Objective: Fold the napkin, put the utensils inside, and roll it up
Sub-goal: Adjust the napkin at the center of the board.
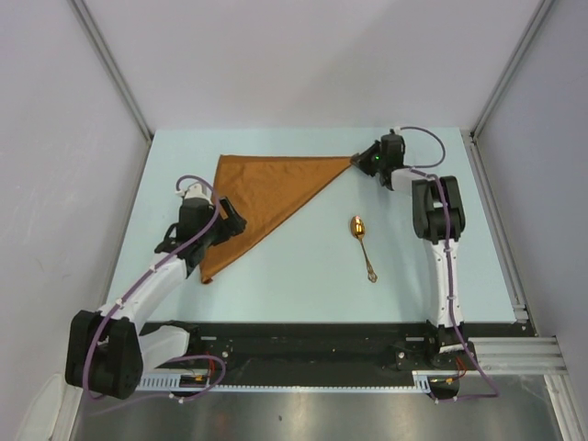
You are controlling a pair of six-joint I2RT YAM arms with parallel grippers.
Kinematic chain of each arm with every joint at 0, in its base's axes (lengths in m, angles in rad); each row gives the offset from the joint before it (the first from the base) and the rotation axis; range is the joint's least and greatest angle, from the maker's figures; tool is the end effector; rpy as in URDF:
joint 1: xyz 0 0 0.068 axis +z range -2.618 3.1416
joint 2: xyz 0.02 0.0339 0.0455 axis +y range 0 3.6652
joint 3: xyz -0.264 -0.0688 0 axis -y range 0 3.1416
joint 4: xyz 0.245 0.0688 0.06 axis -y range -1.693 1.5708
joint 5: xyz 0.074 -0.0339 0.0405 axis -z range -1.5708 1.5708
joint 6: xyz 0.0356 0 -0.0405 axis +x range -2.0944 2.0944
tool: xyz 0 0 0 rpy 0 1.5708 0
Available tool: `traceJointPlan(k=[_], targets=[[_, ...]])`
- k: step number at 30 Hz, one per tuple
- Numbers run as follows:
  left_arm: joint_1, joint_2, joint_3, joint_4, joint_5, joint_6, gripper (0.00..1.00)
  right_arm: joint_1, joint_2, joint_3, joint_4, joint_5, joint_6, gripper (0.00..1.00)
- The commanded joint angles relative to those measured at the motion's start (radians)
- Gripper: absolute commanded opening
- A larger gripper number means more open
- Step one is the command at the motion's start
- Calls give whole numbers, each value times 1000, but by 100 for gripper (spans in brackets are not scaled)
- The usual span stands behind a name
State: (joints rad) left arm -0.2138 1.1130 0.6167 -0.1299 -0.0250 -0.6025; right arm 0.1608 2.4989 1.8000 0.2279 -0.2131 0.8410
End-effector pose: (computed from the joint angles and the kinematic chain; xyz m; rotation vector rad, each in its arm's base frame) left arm 0.2309 -0.0492 0.2222 -0.4446 2.1852 -0.4266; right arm 0.5461 0.0962 0.1107 0.5795 2.0569 0.8278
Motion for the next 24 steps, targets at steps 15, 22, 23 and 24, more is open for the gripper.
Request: traceJointPlan(k=[15, 22, 23, 24], targets=[[-93, 97, -44, 94, -20, 23, 81, -383, -296, -383, 62, -18, -120, 3], [-130, 284, 8, 159, -33, 29, 73, -382, -365, -450, 131, -78, -111, 54], [-131, 303, 20, 148, -42, 29, 73, -382, -382, -476, 136, -78, -114, 55], [-133, 324, 46, 138, -53, 27, 73, -382, -415, -490, 137, -75, -115, 57]])
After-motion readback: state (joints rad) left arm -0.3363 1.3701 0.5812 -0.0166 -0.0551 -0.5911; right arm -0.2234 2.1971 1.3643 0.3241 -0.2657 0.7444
